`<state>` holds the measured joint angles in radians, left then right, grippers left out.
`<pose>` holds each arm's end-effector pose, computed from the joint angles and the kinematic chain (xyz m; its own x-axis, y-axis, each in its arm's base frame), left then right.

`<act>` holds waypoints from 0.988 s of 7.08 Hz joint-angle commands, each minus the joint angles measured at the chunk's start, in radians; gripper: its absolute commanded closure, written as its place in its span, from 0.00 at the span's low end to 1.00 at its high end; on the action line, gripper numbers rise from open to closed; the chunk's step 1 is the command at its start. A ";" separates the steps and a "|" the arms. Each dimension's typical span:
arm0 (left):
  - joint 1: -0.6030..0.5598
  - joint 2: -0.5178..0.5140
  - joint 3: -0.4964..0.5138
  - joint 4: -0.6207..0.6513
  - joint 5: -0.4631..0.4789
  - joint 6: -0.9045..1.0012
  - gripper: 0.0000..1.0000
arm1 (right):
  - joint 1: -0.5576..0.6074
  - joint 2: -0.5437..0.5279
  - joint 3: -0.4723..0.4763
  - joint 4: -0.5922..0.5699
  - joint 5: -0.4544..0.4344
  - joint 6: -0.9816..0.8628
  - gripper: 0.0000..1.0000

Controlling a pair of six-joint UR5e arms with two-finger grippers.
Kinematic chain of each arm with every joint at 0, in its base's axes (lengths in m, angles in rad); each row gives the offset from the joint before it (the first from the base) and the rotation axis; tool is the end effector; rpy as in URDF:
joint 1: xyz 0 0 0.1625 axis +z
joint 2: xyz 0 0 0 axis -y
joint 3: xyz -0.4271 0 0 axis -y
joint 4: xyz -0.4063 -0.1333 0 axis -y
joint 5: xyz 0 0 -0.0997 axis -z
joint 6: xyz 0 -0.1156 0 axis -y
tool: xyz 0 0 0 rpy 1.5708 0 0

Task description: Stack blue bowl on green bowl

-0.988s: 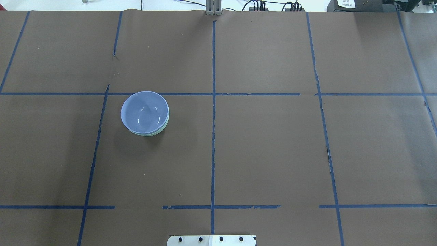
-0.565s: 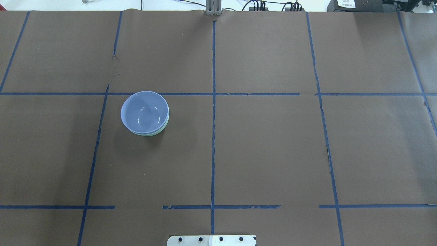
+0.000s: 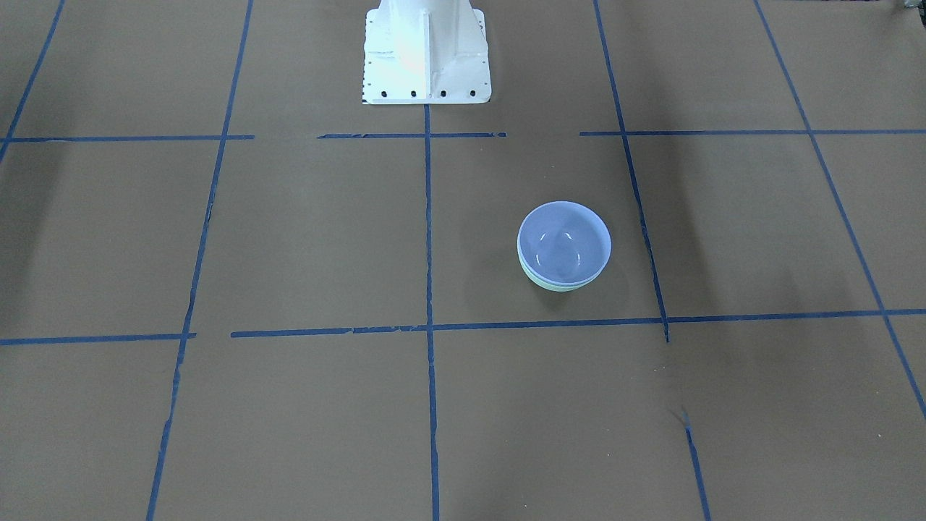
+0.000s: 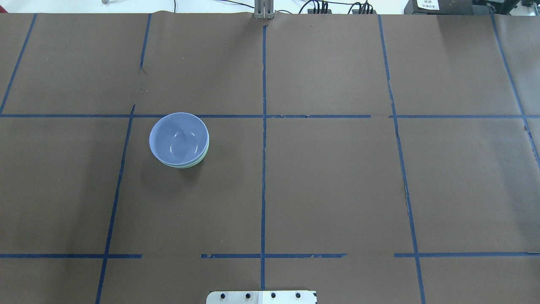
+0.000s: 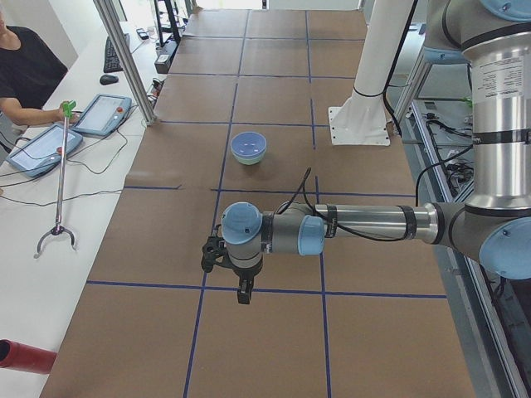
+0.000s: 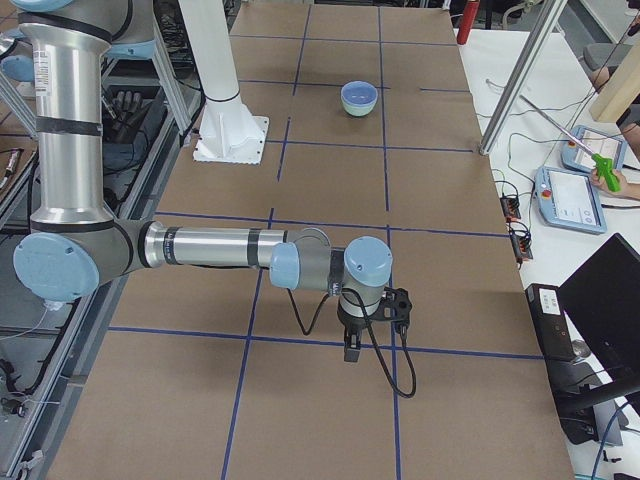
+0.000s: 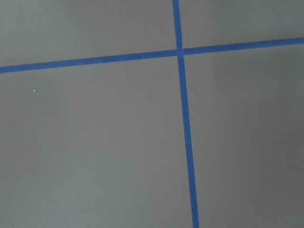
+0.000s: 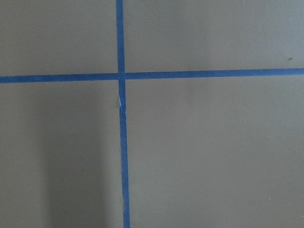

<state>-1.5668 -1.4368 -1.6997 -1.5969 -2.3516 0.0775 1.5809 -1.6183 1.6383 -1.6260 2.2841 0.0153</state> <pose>-0.0501 -0.4508 0.6678 0.7078 0.0950 -0.7000 -0.0590 0.9954 0.0754 0.0625 -0.4819 0.6719 0.7557 0.0460 0.6533 -0.0217 0.9987 -0.0452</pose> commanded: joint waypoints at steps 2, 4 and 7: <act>0.001 -0.002 0.000 0.000 0.000 -0.004 0.00 | -0.001 0.000 0.000 0.000 0.000 0.000 0.00; 0.001 -0.007 0.011 0.000 0.000 -0.001 0.00 | 0.001 0.000 0.000 0.000 0.000 0.000 0.00; 0.001 -0.008 0.011 0.000 0.000 -0.001 0.00 | 0.001 0.000 0.000 0.000 0.000 0.000 0.00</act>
<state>-1.5662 -1.4442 -1.6894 -1.5969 -2.3520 0.0767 1.5811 -1.6183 1.6383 -1.6260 2.2841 0.0154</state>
